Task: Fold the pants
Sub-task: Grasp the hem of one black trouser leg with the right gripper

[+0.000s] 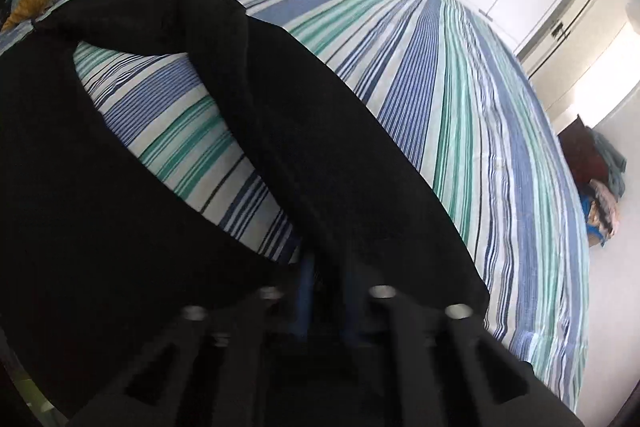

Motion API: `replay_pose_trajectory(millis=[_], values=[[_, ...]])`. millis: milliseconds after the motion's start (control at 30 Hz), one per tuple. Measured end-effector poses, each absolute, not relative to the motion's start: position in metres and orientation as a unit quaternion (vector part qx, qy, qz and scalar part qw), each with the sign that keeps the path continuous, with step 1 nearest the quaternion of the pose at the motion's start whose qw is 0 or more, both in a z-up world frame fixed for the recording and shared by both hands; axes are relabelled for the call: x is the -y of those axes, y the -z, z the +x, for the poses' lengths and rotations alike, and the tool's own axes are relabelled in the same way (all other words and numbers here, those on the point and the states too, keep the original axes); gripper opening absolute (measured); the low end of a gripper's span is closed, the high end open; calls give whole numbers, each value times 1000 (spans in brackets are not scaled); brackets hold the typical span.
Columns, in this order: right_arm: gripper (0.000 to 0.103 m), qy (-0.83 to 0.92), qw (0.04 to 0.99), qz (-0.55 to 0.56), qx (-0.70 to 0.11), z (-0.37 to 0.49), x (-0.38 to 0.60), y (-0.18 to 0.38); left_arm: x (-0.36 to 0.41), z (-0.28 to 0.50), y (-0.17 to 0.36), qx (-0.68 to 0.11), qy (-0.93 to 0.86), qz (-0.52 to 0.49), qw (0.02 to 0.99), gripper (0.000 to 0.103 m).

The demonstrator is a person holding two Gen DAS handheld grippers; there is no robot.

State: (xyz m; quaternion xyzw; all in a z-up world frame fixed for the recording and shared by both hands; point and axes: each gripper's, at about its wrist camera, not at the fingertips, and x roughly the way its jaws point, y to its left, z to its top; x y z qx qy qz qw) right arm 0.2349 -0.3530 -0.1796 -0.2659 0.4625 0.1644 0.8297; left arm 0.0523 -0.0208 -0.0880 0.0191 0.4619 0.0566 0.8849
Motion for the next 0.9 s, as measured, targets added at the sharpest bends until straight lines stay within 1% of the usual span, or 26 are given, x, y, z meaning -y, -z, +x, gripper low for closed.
replay_pose_trajectory(millis=[100,133,200,267,333,367,400,433,500,633,700,833,900], values=[[5,-191,837,-134,-494,273,387,122,14,59,93,-469,-59,11,881,102],[5,-192,840,-114,-494,290,398,97,12,63,96,-476,-55,0,878,102],[5,-178,854,-107,-478,332,414,49,10,75,101,-487,-40,-33,872,102],[5,-154,866,-98,-466,382,427,17,12,86,100,-489,-28,-54,870,102],[46,-129,873,-77,-464,433,441,8,16,92,93,-481,-26,-57,875,102],[78,-105,871,-70,-475,454,451,14,17,94,91,-476,-28,-54,877,102],[82,-80,872,-59,-480,468,461,20,18,95,89,-471,-32,-49,880,102],[82,-66,872,-40,-483,474,473,30,19,95,88,-467,-35,-46,882,102],[78,-37,867,12,-497,476,495,55,17,95,94,-474,-40,-43,879,102],[73,-15,841,151,-520,451,546,115,15,103,117,-519,-37,-48,853,102],[67,-9,826,207,-524,443,567,142,19,105,121,-526,-37,-42,849,102],[63,-38,802,325,-499,447,587,178,27,111,124,-526,-45,-26,849,102],[59,-39,792,374,-481,454,590,193,30,114,127,-531,-47,-25,845,102]])
